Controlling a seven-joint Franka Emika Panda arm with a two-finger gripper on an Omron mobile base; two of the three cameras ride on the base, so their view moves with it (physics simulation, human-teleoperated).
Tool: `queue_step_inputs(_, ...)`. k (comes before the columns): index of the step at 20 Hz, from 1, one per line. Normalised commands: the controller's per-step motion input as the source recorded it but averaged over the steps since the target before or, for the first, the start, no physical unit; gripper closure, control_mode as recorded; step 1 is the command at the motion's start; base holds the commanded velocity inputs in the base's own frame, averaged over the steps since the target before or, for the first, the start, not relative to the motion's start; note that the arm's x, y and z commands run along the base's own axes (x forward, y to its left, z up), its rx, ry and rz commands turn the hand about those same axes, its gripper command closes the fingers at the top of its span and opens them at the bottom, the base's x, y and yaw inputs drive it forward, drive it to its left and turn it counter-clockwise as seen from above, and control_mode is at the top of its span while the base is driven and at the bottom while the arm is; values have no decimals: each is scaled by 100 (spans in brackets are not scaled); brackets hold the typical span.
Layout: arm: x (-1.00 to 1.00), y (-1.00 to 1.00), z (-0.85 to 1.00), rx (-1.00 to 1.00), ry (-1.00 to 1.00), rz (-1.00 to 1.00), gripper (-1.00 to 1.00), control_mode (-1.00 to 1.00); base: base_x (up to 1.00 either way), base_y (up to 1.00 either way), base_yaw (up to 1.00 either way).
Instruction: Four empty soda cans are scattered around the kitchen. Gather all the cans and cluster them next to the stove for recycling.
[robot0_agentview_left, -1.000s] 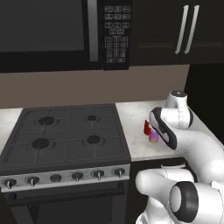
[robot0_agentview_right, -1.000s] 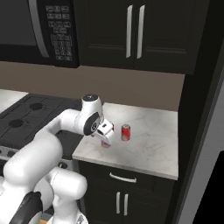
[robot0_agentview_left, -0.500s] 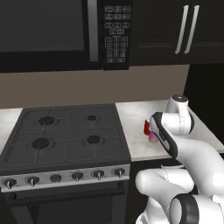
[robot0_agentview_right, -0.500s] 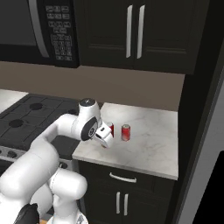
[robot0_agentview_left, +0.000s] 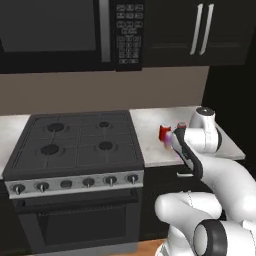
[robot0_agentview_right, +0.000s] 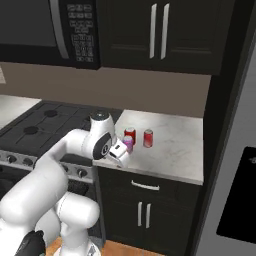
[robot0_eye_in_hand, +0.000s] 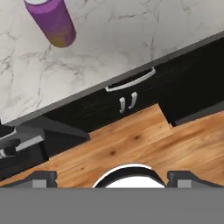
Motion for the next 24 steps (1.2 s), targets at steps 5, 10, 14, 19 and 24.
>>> queue_step_inputs(5,0,0,0,0,0,0,-100,100,-64,-1,0)
queue_step_inputs(10,0,0,0,0,0,0,-100,100,-17,2,-73)
queue_step_inputs(14,0,0,0,0,0,0,-100,100,0,5,-99)
queue_step_inputs(19,0,0,0,0,0,0,-100,100,0,5,-100)
queue_step_inputs(24,0,0,0,0,0,0,-100,100,0,3,-97)
